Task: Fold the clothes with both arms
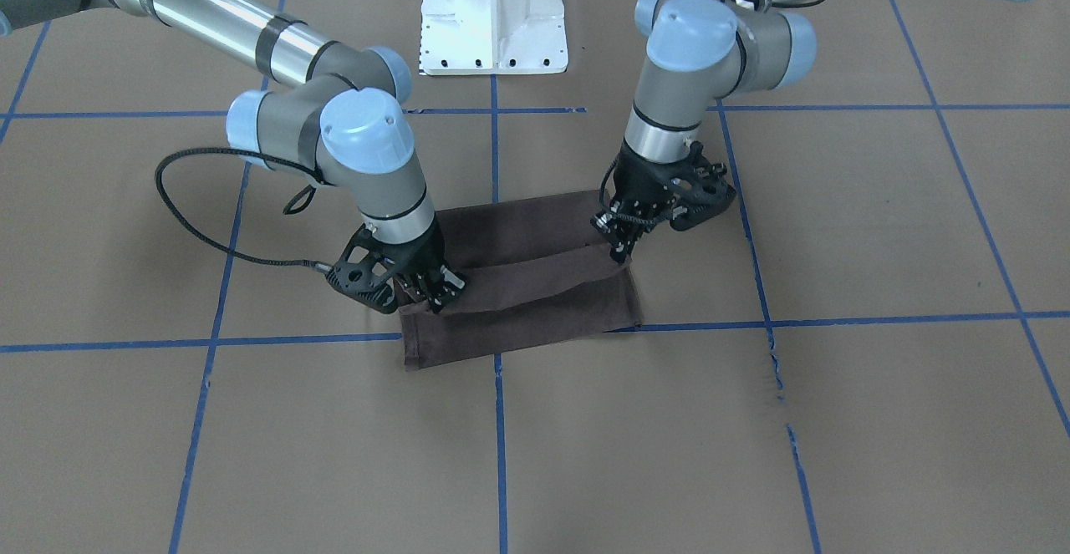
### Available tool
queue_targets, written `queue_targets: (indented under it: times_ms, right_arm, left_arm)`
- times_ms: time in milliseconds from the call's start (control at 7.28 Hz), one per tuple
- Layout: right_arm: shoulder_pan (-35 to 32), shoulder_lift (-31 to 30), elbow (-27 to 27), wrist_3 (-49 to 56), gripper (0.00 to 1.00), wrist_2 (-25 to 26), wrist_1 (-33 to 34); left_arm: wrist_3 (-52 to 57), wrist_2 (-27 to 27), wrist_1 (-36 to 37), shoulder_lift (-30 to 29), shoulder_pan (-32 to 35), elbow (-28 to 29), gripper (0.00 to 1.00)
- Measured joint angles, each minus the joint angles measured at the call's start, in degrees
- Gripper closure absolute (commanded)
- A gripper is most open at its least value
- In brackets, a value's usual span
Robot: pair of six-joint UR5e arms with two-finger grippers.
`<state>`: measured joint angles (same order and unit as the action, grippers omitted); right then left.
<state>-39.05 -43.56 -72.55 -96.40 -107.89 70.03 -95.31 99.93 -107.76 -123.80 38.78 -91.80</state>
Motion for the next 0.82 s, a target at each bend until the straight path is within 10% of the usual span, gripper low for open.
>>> queue_targets:
  times_ms: [412,824]
  right_arm:
    - [-8.2,4.3,9.7,10.1,0.0,-9.2,-2.7]
    - [-10.8,4.1,8.3,14.7,0.0,-13.5,-0.6]
  left_arm:
    - [14.1,0.1,-3.3,-2.5,7.6,8.2,0.0]
    - [19.2,5.6,-3.1,-1.4,9.4,6.5,0.0]
